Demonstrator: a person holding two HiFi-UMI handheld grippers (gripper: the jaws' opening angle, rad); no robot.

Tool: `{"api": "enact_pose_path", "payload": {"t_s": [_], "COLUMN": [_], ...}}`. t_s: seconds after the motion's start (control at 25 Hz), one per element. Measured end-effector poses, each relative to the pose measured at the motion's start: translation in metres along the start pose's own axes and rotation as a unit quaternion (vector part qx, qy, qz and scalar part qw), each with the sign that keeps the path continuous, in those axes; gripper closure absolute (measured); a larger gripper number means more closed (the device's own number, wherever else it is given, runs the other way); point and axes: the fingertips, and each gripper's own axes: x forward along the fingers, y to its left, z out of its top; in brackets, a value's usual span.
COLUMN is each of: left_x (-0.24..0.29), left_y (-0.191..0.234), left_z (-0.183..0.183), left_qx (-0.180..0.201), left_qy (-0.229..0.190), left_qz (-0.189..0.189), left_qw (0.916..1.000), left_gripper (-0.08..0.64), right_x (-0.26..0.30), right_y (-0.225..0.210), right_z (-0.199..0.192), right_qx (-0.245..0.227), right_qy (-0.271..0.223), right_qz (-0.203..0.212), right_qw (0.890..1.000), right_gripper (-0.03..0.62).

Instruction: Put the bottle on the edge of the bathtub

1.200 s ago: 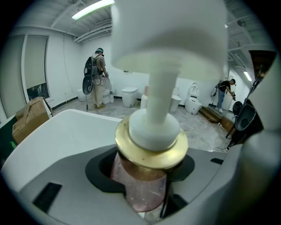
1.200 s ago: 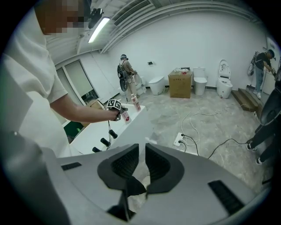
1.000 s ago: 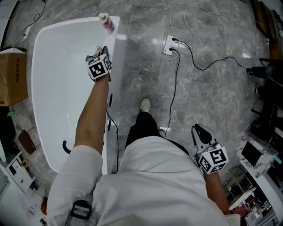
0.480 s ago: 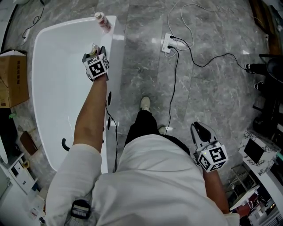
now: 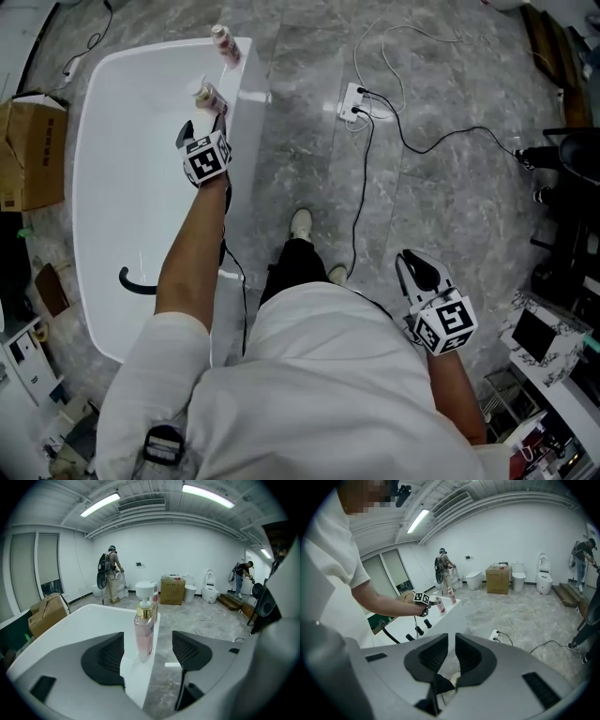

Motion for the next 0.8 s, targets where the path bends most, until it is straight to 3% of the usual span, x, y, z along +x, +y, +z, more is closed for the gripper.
{"api": "enact_pose_path", "payload": {"t_s": [0.32,0.64,0.8], "left_x": [-0.094,-0.192,-0.241], "left_y": [-0.035,-0.086,-0.118], "left_z": [-0.030,-0.082,-0.096], "left_qx": [-0.011,-0.014,-0.012], "left_qy": [-0.005,0.011,0.006], "left_qz": [-0.014,-0.055,-0.095], "left_qw": [0.9998,0.9983,0.9954], "left_gripper": [0.257,0.405,0.475], "right_x": [-0.041,-0.073,-0.088], "right_y": [-0.003,0.004,0.010], "right_z": [-0.024,-0.048,-0.059], "right_qx": [-0.026,-0.042,-0.053], "right_qy": [-0.025,-0.052,-0.073], "right_qz": [0.020,0.047,0.057], "right_qw": [0.999,0.997,0.994], "right_gripper": [0.541,0.549,0.563]}}
